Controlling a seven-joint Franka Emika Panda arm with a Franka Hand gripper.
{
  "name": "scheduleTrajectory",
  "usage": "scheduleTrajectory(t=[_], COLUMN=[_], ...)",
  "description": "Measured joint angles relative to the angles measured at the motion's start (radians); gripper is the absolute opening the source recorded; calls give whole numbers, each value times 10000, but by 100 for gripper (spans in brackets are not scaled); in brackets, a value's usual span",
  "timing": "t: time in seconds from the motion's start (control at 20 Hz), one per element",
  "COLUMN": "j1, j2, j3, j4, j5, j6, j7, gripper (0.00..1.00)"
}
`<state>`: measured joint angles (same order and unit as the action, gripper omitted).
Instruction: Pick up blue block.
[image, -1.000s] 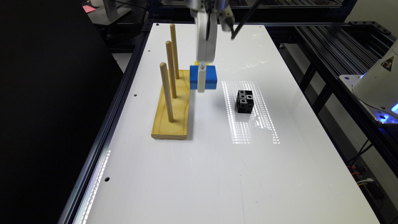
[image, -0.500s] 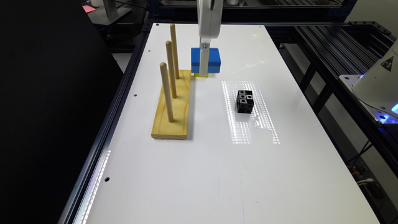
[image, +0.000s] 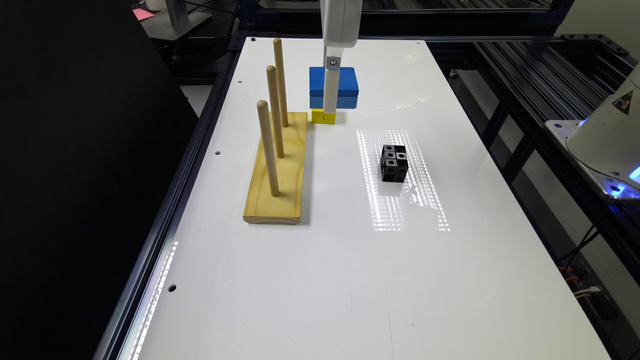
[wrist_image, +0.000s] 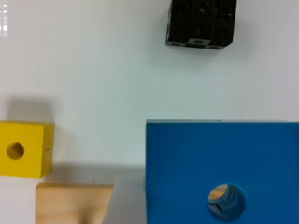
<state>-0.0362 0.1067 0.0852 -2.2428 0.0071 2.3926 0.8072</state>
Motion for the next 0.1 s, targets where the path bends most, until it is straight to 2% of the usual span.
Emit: scheduleTrajectory(t=[0.1], j1=[0], j2=[-177], j3=[0], j4=[3], j5=[1], j6=[-165], j7=[1], gripper=[0])
